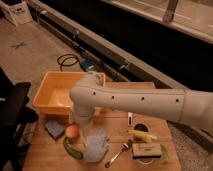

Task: Place pepper in table surface

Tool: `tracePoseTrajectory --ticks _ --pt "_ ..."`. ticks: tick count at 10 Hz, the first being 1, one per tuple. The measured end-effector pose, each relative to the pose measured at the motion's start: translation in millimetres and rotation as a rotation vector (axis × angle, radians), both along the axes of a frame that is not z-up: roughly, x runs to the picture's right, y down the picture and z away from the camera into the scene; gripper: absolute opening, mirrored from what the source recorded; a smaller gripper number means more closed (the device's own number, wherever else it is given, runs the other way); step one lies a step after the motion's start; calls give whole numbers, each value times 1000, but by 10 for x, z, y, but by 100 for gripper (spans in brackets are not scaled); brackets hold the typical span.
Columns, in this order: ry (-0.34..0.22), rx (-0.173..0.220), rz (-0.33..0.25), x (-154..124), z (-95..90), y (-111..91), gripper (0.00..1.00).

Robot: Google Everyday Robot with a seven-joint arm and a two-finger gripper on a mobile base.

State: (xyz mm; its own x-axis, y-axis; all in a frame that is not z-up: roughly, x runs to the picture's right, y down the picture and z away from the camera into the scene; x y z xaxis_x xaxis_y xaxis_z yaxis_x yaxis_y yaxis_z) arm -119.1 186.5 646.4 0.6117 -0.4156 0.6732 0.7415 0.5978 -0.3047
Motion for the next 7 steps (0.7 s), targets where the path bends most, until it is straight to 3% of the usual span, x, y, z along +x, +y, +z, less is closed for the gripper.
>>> tracePoseTrajectory --ticks 1,7 --pt "-8 -22 8 -30 -12 109 65" --pt "-7 -24 9 -42 -14 109 65"
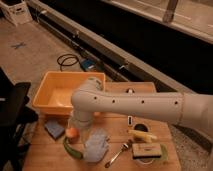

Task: Place pepper in table surface

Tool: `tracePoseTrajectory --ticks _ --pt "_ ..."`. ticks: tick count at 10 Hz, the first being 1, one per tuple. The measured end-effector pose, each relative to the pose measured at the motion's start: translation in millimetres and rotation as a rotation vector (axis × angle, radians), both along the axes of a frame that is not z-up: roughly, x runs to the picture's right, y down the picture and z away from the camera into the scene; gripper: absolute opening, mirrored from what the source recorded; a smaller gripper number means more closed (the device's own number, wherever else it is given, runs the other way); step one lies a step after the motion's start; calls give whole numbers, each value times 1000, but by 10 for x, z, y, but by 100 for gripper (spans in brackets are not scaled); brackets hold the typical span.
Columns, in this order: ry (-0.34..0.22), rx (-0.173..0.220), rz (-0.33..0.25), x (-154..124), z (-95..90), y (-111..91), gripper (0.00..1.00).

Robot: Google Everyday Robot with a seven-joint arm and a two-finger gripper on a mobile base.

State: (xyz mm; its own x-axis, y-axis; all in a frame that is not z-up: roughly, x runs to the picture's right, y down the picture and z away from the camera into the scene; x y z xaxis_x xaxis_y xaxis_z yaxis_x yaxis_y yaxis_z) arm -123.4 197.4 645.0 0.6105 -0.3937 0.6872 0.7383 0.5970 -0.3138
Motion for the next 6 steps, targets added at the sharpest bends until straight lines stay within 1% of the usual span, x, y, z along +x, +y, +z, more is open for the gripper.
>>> tracePoseTrajectory --ticks 1,3,4,6 --pt "4 -6 -17 -21 6 21 65" --pt "8 -39 -38 -222 66 180 65" --pt "3 -58 -31 -346 101 281 65" --pt "-6 -88 0 -445 121 445 65"
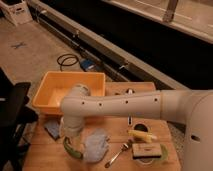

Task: Place pepper in table surface

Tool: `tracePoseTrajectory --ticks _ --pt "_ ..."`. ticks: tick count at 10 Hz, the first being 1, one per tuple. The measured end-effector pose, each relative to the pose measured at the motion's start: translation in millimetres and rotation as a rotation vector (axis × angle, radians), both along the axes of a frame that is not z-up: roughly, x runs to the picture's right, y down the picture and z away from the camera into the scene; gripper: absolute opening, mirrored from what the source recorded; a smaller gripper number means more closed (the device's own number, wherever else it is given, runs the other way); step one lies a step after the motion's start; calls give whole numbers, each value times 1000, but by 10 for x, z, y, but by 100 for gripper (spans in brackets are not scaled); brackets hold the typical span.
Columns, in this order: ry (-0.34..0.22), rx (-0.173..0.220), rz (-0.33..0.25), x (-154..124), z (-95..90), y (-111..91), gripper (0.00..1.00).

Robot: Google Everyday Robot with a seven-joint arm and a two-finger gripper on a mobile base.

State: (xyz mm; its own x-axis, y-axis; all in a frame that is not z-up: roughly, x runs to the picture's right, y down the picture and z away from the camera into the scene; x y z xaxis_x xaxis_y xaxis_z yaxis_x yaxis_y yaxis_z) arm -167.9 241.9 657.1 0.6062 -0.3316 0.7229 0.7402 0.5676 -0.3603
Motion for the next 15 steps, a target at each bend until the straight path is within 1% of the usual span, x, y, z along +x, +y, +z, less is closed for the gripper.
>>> tracePoseTrajectory --ticks 3,4,5,9,12,13,15 --pt "7 -58 66 -7 73 271 65" --pt "20 -66 76 -14 102 325 65" --pt "42 -73 88 -11 137 374 65" --pt "186 -116 171 183 405 552 65" --pt "243 -133 185 226 517 614 65" --pt "247 -132 179 201 524 614 65" --pt "237 -128 160 90 514 613 65"
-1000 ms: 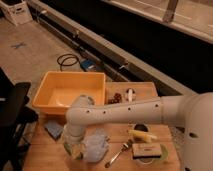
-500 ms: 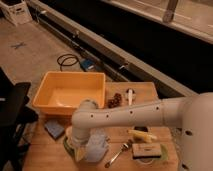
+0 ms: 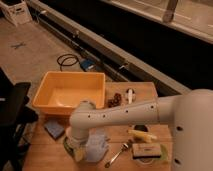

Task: Place pepper in table surface

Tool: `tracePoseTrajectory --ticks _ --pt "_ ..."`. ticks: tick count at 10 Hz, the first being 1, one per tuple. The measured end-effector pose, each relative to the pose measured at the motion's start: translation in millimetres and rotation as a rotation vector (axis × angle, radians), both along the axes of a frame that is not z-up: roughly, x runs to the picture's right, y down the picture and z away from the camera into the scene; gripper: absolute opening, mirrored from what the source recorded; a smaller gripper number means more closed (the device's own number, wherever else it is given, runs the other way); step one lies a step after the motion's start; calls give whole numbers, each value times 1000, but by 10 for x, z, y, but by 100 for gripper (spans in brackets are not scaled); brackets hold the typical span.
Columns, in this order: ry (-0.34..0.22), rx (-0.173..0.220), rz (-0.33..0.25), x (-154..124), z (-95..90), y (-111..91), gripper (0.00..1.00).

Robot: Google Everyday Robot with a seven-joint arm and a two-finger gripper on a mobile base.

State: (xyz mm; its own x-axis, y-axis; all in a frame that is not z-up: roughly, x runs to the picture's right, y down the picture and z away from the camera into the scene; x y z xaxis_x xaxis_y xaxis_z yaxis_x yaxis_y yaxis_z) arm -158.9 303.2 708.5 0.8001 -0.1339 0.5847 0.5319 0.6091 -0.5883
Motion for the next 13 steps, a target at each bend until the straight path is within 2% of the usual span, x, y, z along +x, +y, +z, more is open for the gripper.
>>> tracePoseTrajectory --ticks 7,10,11,13 --pt "33 -31 -28 18 247 22 65" --pt "29 -63 -46 -6 311 121 65" --pt "24 -73 -50 -14 318 160 63" --pt "18 -76 -52 -32 310 196 47"
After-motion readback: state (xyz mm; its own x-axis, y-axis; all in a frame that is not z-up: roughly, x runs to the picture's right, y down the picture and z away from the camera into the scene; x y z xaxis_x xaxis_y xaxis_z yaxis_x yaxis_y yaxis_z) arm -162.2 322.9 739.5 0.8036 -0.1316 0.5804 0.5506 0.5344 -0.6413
